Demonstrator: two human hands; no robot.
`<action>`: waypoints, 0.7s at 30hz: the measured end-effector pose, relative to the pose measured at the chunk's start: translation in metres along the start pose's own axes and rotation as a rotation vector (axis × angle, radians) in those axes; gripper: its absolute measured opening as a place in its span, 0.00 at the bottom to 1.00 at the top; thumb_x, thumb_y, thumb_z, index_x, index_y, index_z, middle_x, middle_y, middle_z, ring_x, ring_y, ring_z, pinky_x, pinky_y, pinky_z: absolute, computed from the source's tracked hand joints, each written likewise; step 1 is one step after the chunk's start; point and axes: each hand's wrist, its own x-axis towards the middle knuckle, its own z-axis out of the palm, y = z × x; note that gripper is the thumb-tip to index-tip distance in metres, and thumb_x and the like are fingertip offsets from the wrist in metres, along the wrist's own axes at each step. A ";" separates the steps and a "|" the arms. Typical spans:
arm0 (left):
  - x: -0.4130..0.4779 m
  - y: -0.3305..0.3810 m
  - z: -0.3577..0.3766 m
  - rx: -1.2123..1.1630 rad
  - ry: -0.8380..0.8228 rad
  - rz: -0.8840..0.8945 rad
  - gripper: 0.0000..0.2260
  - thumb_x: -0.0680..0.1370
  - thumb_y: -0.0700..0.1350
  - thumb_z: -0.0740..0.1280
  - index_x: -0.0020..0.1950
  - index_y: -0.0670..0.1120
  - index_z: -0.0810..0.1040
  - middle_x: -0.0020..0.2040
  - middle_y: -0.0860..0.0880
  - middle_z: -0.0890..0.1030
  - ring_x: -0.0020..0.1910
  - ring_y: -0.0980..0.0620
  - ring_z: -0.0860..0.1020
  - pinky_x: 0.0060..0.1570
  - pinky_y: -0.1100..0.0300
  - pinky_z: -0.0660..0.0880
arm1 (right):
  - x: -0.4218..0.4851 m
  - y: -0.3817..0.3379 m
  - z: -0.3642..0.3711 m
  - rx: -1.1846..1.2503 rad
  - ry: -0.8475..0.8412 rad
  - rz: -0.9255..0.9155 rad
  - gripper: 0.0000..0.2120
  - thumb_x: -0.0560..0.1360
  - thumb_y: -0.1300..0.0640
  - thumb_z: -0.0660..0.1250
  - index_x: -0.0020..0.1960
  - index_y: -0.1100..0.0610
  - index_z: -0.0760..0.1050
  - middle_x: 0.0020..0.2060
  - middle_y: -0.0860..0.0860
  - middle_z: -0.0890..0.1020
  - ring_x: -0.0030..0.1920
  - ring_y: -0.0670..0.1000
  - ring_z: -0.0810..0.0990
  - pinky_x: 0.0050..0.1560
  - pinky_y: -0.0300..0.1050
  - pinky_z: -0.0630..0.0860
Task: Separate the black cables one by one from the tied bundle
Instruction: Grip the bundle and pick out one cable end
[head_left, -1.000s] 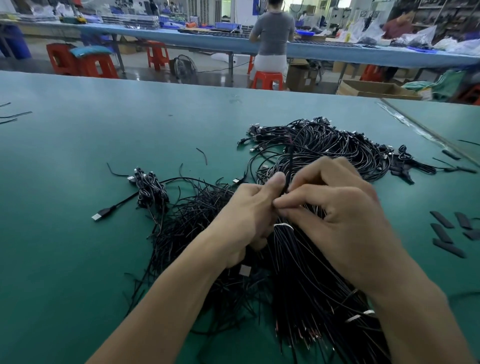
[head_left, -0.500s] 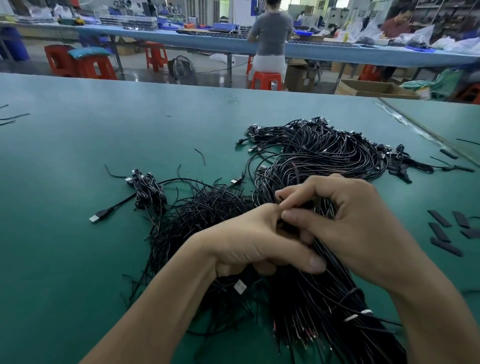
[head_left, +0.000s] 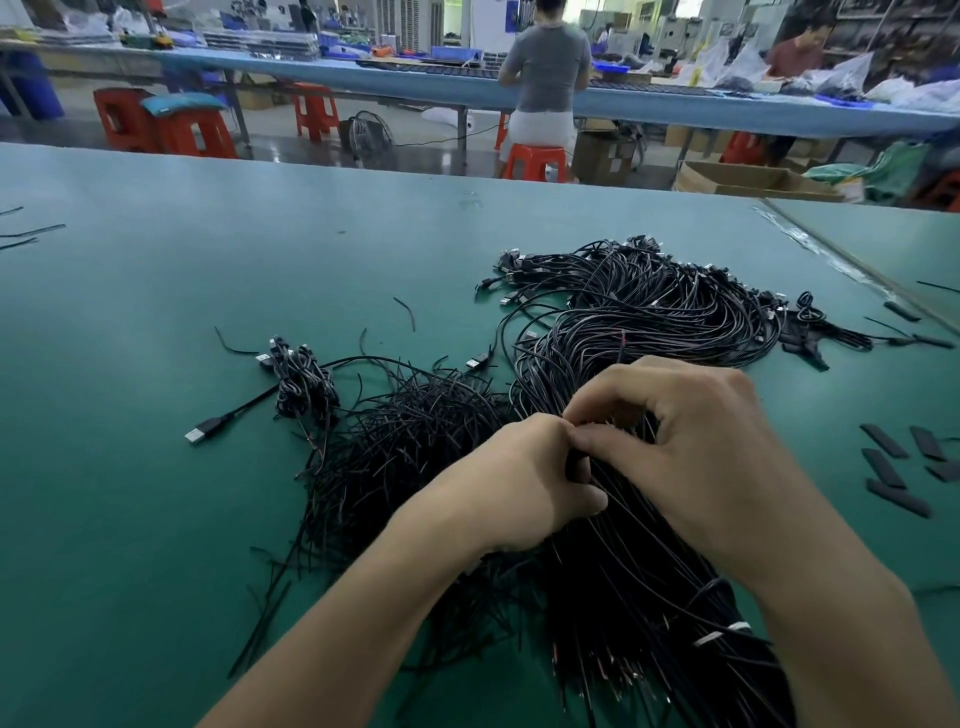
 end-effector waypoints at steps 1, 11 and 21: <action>0.000 0.000 0.000 0.016 -0.001 0.003 0.14 0.77 0.44 0.71 0.34 0.46 0.70 0.30 0.52 0.71 0.29 0.52 0.69 0.32 0.59 0.67 | 0.000 -0.001 0.000 -0.011 -0.019 0.012 0.06 0.71 0.53 0.74 0.44 0.43 0.82 0.38 0.42 0.80 0.43 0.43 0.78 0.46 0.48 0.76; -0.002 0.001 -0.003 0.002 -0.038 -0.005 0.08 0.77 0.41 0.69 0.45 0.36 0.75 0.34 0.47 0.71 0.34 0.48 0.69 0.37 0.56 0.68 | 0.001 -0.006 0.007 -0.076 -0.046 0.033 0.07 0.69 0.59 0.75 0.42 0.47 0.83 0.41 0.42 0.80 0.47 0.44 0.77 0.49 0.46 0.76; -0.005 0.002 -0.007 -0.168 -0.066 -0.019 0.08 0.76 0.39 0.72 0.47 0.34 0.78 0.40 0.34 0.77 0.37 0.48 0.73 0.43 0.44 0.76 | -0.001 -0.005 0.013 0.009 -0.034 -0.011 0.07 0.74 0.58 0.71 0.46 0.46 0.77 0.36 0.41 0.79 0.44 0.44 0.78 0.44 0.48 0.77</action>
